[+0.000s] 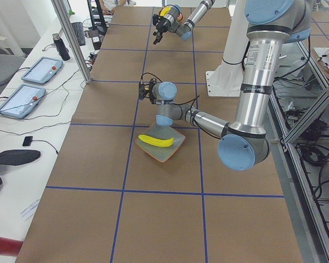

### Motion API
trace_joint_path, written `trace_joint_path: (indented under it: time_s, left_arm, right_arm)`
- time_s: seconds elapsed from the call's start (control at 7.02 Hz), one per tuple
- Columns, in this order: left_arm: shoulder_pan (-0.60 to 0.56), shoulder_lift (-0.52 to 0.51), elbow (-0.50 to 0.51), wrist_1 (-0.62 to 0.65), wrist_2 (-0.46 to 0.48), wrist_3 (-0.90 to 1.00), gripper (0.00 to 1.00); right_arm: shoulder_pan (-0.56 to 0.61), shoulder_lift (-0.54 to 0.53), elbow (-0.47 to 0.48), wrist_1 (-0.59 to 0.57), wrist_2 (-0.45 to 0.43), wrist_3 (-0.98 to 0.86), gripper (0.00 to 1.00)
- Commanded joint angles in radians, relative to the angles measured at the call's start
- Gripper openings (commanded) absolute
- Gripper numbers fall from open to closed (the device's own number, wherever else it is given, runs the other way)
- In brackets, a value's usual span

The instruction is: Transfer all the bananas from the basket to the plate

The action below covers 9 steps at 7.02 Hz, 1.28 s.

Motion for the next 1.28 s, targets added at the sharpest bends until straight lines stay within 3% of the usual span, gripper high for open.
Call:
trace_joint_path:
  time_s: [0.0,0.28,0.57,0.71,0.85,1.14]
  left_arm:
    - [-0.073,0.062,-0.001,0.132,-0.006,0.266,0.0]
    - [-0.181,0.103,-0.004,0.234,-0.081,0.484,0.0]
    - [-0.249,0.148,0.007,0.324,-0.089,0.703,0.0]
    - [-0.275,0.163,0.005,0.393,-0.079,0.81,0.0]
    - [-0.27,0.169,0.008,0.433,-0.048,0.839,0.0]
    - [-0.254,0.179,0.008,0.463,0.003,0.838,0.0]
  right_arm:
    - [0.069,-0.025,-0.045,-0.018,0.076,-0.097,1.0]
    - [0.245,-0.022,-0.058,-0.163,0.336,-0.236,1.0]
    - [0.357,-0.033,-0.058,-0.29,0.475,-0.364,1.0]
    - [0.432,-0.059,-0.058,-0.368,0.567,-0.521,1.0]
    - [0.515,-0.065,-0.053,-0.476,0.674,-0.658,1.0]
    - [0.594,-0.094,-0.056,-0.55,0.758,-0.798,1.0]
